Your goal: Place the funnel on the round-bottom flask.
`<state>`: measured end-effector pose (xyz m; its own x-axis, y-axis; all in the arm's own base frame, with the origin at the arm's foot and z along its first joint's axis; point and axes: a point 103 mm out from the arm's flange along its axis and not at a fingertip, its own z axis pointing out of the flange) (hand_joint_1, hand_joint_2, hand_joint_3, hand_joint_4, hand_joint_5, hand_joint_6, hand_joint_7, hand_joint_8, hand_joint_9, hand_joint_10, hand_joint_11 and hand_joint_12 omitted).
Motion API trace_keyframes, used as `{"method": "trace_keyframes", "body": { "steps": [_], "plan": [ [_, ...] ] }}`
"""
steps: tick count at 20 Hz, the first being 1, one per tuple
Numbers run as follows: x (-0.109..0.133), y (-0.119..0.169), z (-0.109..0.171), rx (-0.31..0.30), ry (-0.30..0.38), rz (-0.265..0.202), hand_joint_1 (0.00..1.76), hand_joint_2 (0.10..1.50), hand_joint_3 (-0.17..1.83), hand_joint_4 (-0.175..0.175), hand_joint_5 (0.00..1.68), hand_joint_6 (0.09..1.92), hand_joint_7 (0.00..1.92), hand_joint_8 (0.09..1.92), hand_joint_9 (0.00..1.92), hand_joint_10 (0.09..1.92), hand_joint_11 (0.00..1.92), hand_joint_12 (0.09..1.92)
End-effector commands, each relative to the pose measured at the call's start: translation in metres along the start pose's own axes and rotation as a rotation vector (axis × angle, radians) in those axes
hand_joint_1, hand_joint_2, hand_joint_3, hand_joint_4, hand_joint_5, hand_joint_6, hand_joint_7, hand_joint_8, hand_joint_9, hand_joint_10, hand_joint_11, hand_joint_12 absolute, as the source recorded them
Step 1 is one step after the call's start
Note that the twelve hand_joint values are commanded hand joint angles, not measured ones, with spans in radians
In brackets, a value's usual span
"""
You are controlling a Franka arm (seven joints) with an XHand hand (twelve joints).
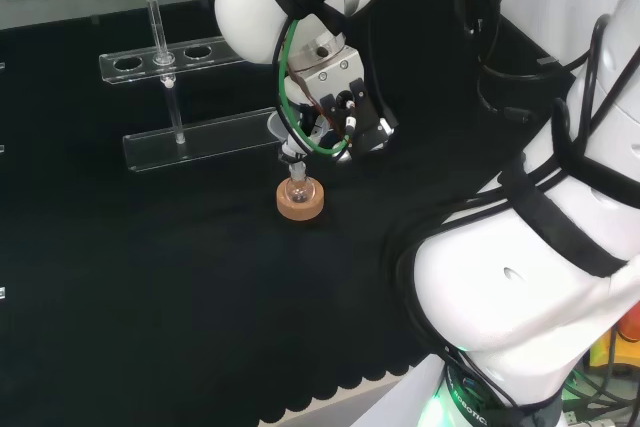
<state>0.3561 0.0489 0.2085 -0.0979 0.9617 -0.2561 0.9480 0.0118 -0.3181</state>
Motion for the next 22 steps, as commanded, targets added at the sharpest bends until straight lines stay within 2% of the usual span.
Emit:
{"method": "trace_keyframes", "body": {
  "steps": [1, 22],
  "plan": [
    [0.0, 0.0, 0.0, 0.002, -0.007, 0.001, 0.88, 1.17, -0.17, 0.006, 0.79, 0.78, 0.62, 0.64, 0.96, 0.42, 0.68, 1.23],
    [-0.001, 0.005, 0.011, 0.001, 0.004, -0.006, 0.88, 1.17, -0.17, 0.0, 0.77, 0.78, 0.6, 0.64, 0.95, 0.41, 0.67, 1.23]
  ]
}}
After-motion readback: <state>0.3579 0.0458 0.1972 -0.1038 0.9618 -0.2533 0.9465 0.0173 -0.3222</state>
